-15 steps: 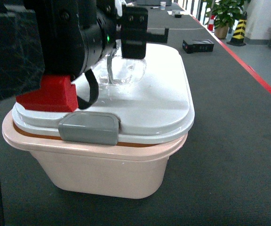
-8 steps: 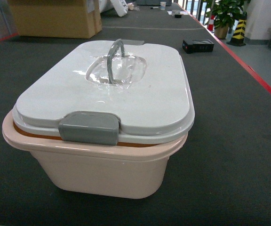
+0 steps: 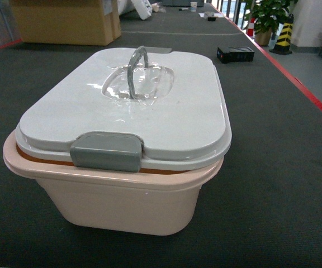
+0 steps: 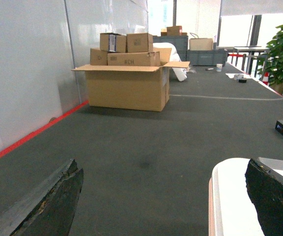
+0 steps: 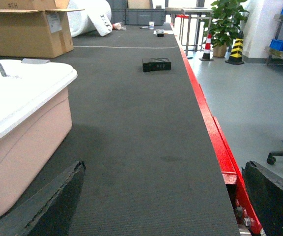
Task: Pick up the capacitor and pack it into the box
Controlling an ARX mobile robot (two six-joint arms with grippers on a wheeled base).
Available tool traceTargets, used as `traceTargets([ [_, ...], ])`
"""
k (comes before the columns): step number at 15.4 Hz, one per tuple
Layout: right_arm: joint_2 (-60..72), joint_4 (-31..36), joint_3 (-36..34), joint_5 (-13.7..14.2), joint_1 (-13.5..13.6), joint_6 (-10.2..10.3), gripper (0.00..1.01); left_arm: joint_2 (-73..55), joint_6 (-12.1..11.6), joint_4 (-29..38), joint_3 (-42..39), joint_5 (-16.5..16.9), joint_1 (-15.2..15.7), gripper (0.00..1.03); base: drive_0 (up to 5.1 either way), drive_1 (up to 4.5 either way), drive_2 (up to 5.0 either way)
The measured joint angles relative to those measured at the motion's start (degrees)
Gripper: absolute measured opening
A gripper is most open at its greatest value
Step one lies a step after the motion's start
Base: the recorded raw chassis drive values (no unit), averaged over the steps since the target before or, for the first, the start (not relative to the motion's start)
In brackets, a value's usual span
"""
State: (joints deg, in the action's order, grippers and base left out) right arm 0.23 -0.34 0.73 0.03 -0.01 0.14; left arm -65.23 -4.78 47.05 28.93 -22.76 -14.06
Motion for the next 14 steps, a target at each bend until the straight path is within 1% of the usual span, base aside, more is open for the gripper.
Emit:
traceTargets([
  [1,0.00,0.02,0.00,0.00,0.00,0.00,0.98,0.02,0.04,0.02,0.00,0.09,-0.02,0.98,0.0,0.00,0.0],
  [2,0.00,0.02,0.00,-0.02,0.00,0.00,0.98,2.23,1.55,-9.25,0.98,5.33,1.40,0.90,0.0,0.00,0.0],
  [3,0.00,0.02,0.00,-0.02,0.00,0.00,0.98,5.66,2.93,-14.16,-0.83,9.99,3.02,0.77,0.0,0.00,0.0],
  [4,0.00,0.02,0.00,-0.02,0.00,0.00,0.98,7.91,3.39,-14.23,-3.56,12.00,3.89,0.68,0.0,0.00,0.0],
  [6,0.00,0.07,-0.02,0.00,0.00,0.00,0.98,11.41,4.33,-13.14,-9.29,14.23,5.75,0.45,0.0,0.00,0.0],
  [7,0.00,0.02,0.00,-0.02,0.00,0.00,0.98,13.40,4.39,-12.74,-11.85,15.34,6.58,0.32,0.0,0.00,0.0],
  [8,0.00,0.02,0.00,-0.02,0.00,0.00,0.98,16.15,4.39,-12.68,-14.69,16.24,7.72,0.16,0.0,0.00,0.0],
  [9,0.00,0.02,0.00,-0.02,0.00,0.00,0.98,18.34,4.42,-12.74,-16.57,16.96,8.44,0.03,0.0,0.00,0.0],
  [11,0.00,0.02,0.00,-0.02,0.00,0.00,0.98,21.57,4.57,-13.51,-19.26,18.47,9.81,0.02,0.0,0.00,0.0],
  [12,0.00,0.04,0.00,-0.02,0.00,0.00,0.98,23.87,4.57,-14.36,-20.81,22.23,13.31,0.02,0.0,0.00,0.0],
  [13,0.00,0.00,0.00,-0.02,0.00,0.02,0.98,26.75,4.61,-15.67,-22.18,22.08,14.36,0.02,0.0,0.00,0.0],
  [14,0.00,0.02,0.00,-0.02,0.00,0.00,0.98,28.70,4.61,-16.66,-23.10,22.67,14.01,0.02,0.0,0.00,0.0],
])
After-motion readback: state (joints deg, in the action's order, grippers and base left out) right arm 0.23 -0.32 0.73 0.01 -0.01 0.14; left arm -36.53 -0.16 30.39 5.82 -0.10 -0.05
